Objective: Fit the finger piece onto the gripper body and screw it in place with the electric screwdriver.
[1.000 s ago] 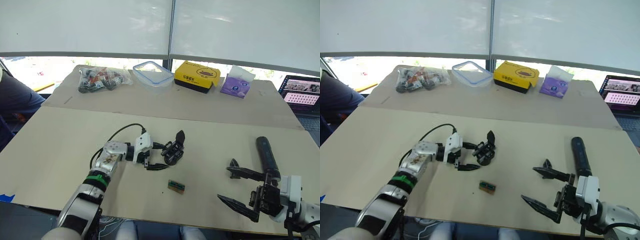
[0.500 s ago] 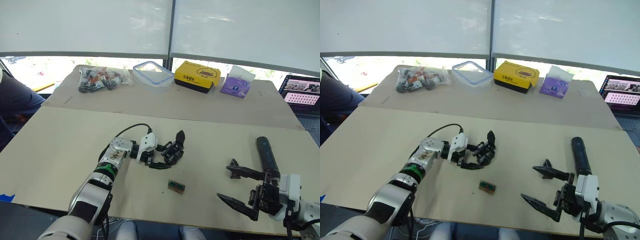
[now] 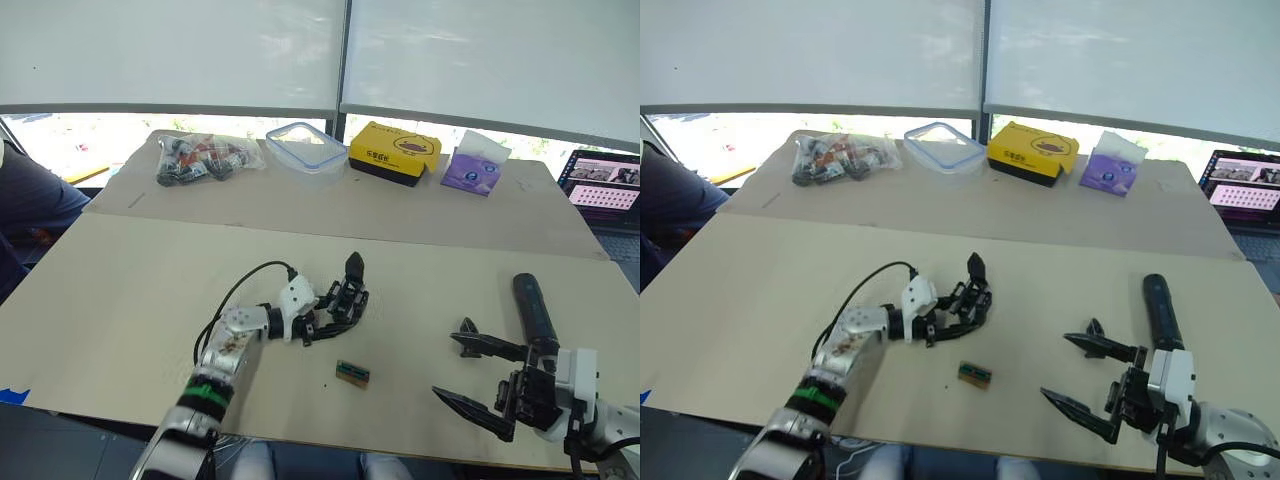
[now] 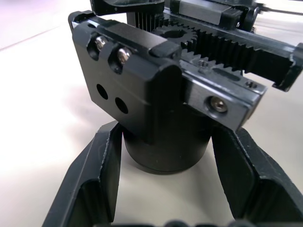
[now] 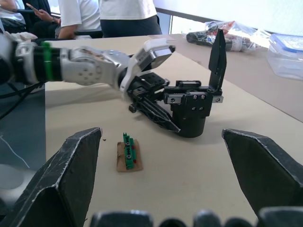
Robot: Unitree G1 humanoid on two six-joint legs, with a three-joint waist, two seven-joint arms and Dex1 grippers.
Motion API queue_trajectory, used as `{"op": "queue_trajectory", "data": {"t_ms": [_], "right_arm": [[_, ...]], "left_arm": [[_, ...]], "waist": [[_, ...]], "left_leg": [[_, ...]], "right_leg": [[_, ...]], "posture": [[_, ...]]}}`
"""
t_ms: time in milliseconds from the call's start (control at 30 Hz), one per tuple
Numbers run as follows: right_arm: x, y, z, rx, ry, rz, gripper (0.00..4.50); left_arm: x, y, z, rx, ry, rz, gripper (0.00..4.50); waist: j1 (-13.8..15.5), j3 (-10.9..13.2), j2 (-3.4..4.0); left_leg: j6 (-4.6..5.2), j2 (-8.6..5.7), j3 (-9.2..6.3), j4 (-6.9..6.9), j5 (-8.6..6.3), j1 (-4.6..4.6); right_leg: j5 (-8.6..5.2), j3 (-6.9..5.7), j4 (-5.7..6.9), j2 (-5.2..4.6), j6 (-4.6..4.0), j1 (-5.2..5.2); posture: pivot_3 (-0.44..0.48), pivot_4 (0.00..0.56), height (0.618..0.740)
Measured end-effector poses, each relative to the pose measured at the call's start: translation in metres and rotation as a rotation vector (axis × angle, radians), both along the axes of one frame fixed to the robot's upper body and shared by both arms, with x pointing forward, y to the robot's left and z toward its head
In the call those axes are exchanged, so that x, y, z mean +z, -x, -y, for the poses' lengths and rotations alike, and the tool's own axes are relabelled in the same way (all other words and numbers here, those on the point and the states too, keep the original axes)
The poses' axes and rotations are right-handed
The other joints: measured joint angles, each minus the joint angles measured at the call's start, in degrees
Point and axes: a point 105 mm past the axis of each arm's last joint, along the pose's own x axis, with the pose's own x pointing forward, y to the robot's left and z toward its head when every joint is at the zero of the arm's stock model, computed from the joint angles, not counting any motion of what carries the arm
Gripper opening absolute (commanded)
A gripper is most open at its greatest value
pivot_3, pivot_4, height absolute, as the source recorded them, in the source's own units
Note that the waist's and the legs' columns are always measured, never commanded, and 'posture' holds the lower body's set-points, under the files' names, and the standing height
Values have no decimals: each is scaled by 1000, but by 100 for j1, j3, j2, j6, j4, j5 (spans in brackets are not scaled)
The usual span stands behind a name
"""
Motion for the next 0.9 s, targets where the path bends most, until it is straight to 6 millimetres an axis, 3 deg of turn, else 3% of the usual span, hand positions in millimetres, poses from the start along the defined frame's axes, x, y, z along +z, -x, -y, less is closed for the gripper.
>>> {"op": "queue_trajectory", "data": {"t_ms": [233, 567, 700, 733, 900], "right_arm": [[0, 0, -2, 13, -3, -1, 4500], [-1, -1, -4, 21, -7, -1, 4500], [-4, 0, -3, 7, -10, -31, 4500], [-5, 0, -3, 5, -8, -38, 4500], [-5, 1, -4, 7, -7, -49, 4500]], "left_arm": [[2, -1, 1, 98, -42, -5, 2287], [-1, 0, 4, 93, -52, 16, 2287], [-2, 0, 7, 106, -39, 4, 4219], [-3, 0, 7, 106, -38, 4, 4444], [-4, 7, 5, 99, -42, 2, 4444]], "waist": [[-13, 0, 0], [0, 0, 0], [5, 0, 0], [5, 0, 0], [-8, -1, 2]], "left_leg": [[-5, 0, 0, 4, -3, 0], [-5, -1, 0, 3, -3, 0], [-5, -1, 0, 4, -4, 0], [-6, -1, 0, 4, -4, 1], [-10, -1, 0, 3, -6, 1]], "right_leg": [[0, 0, -2, -1, -1, -1], [0, -1, -6, -1, -1, 2], [0, 0, -7, -2, -1, 3], [0, 0, -7, -2, -1, 3], [0, 0, -6, -2, -1, 3]], "posture": [[0, 150, 740], [0, 150, 740], [0, 150, 740], [0, 150, 740], [0, 150, 740]]}}
